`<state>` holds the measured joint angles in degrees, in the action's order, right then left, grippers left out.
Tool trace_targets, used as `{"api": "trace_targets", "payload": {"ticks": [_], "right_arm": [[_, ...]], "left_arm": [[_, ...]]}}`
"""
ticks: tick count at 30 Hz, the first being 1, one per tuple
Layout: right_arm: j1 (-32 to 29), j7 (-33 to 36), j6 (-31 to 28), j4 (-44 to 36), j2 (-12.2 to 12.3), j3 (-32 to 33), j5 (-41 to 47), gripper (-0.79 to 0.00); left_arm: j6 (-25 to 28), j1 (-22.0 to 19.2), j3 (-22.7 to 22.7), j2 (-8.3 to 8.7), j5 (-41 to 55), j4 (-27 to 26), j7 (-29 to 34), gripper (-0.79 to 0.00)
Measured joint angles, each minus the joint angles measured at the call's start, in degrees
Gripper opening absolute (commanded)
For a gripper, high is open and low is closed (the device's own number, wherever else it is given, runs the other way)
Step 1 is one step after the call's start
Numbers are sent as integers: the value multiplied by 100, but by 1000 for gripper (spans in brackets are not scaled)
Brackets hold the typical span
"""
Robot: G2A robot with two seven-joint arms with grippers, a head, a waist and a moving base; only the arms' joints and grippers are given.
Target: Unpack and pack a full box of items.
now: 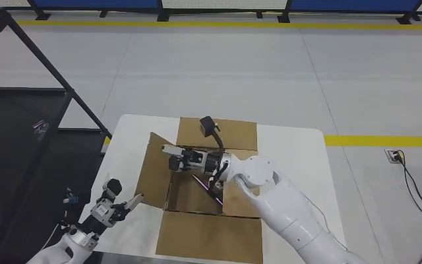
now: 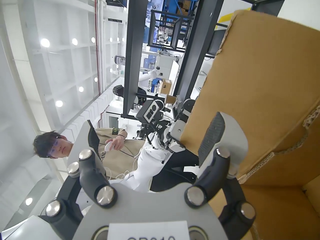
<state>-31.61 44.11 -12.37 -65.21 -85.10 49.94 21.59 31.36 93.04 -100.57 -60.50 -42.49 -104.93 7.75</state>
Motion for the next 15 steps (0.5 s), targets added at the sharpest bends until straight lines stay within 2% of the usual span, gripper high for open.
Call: {"api": "trace_targets", "payload": {"ticks": [7,15], "right_arm": [[-260,117,-4,-165,148,562,69,0],[-475,108,40,-277,243,941,86,0]], "left_arm": [[-56,17,-67,3,-41,313,48,0],[-296,-143,-67,-2,63,668,160,0]]}}
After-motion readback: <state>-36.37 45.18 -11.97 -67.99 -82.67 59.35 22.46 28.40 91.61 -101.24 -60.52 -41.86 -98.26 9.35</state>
